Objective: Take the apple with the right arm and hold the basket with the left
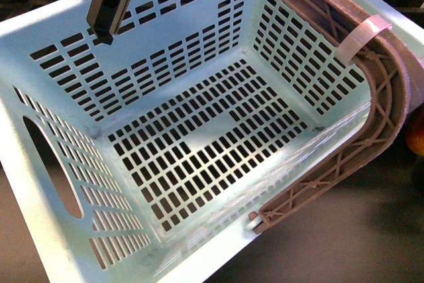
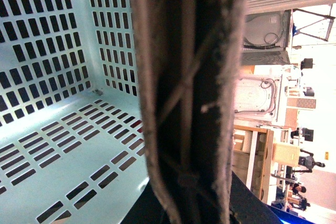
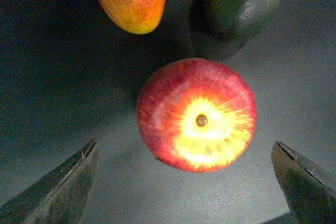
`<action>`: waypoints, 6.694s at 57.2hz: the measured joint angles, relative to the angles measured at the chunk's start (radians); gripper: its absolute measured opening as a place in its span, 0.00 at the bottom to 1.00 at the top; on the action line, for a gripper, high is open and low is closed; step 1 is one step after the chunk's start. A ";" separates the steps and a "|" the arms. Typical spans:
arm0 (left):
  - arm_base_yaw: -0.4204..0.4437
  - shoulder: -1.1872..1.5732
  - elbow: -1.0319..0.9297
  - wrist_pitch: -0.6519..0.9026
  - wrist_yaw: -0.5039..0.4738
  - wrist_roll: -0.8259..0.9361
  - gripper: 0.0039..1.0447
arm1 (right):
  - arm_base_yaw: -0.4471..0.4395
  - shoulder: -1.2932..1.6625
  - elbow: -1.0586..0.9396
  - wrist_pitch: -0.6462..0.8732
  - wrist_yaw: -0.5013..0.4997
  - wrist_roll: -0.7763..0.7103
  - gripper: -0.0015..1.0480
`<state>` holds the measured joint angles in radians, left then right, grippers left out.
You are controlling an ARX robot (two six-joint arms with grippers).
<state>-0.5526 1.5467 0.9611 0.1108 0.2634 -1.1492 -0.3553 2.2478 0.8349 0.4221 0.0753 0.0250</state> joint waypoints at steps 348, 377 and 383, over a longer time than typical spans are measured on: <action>0.000 0.010 0.002 -0.003 0.000 0.000 0.06 | 0.357 -2.241 -0.817 -0.420 -0.073 -0.022 0.34; 0.188 0.090 0.013 0.147 -0.445 -0.221 0.06 | 0.357 -2.242 -0.817 -0.421 -0.076 -0.022 0.91; 0.253 0.145 0.013 0.177 -0.429 -0.298 0.06 | 0.357 -2.242 -0.817 -0.421 -0.075 -0.022 0.91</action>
<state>-0.3000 1.6917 0.9741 0.2878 -0.1658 -1.4475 0.0017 0.0055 0.0177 0.0013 0.0002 0.0029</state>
